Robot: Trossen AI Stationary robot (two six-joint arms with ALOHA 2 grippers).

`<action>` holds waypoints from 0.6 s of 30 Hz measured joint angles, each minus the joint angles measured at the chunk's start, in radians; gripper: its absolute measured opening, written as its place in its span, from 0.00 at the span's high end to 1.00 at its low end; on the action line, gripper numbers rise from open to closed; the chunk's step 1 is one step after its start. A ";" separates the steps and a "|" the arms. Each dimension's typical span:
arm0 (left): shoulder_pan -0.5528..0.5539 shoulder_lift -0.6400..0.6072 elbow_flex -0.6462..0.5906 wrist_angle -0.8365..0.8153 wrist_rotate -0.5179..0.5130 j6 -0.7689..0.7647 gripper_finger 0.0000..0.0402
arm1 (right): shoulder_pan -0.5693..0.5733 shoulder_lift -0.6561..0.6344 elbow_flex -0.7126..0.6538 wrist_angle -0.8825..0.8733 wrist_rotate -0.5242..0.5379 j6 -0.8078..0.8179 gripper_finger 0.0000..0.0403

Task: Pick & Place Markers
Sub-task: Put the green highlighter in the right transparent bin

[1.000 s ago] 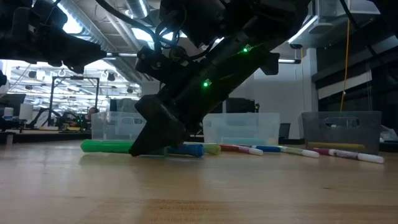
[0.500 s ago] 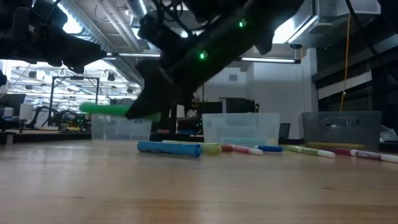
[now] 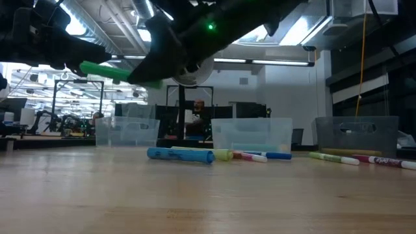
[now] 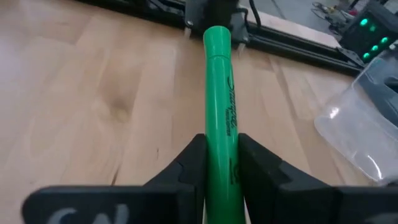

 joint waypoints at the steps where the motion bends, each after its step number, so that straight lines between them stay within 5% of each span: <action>1: 0.000 0.000 0.000 0.000 0.000 0.000 0.64 | -0.002 -0.004 0.000 0.000 -0.006 0.000 0.82; 18: 0.000 0.000 0.000 0.000 0.000 0.000 0.64 | -0.028 -0.060 0.002 0.003 -0.055 -0.049 0.82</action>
